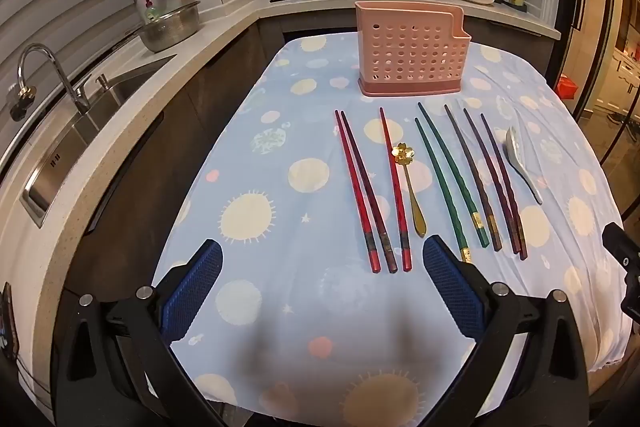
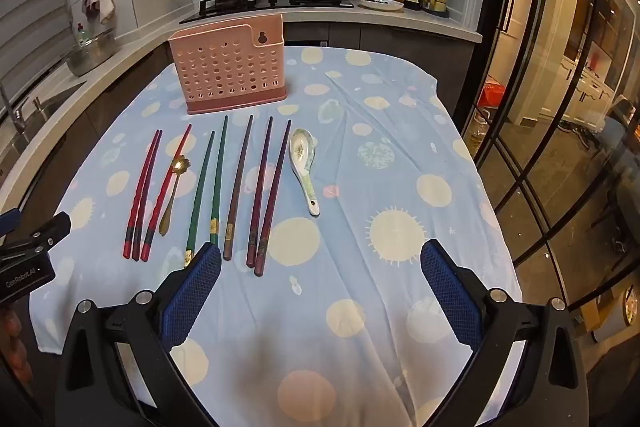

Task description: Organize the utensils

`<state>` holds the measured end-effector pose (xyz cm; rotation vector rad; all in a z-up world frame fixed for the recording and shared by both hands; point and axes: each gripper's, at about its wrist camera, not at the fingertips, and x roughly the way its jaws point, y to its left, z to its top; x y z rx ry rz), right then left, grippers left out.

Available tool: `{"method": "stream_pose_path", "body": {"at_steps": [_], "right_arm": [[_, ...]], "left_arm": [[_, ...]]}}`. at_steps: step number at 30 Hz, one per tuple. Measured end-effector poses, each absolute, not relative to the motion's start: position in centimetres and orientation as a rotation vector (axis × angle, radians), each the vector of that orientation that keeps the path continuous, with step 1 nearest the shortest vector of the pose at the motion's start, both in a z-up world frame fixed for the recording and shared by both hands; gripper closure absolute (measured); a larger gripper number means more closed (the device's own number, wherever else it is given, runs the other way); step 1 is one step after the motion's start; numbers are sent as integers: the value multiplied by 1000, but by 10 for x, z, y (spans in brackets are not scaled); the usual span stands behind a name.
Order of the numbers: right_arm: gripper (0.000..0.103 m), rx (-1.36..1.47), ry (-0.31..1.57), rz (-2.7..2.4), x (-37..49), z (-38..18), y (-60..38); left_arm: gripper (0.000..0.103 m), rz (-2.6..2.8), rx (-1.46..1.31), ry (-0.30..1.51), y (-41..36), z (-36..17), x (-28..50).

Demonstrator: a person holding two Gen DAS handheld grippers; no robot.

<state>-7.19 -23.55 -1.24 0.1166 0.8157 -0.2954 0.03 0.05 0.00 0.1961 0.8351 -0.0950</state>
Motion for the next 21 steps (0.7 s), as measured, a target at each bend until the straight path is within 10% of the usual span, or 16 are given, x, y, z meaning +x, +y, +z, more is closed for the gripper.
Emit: {"method": "stream_pose_path", "body": {"at_steps": [21], "right_arm": [[7,123,824,-283,-72,-12,-236]], "left_arm": [[7,-93,190,845,5,1,1]]}}
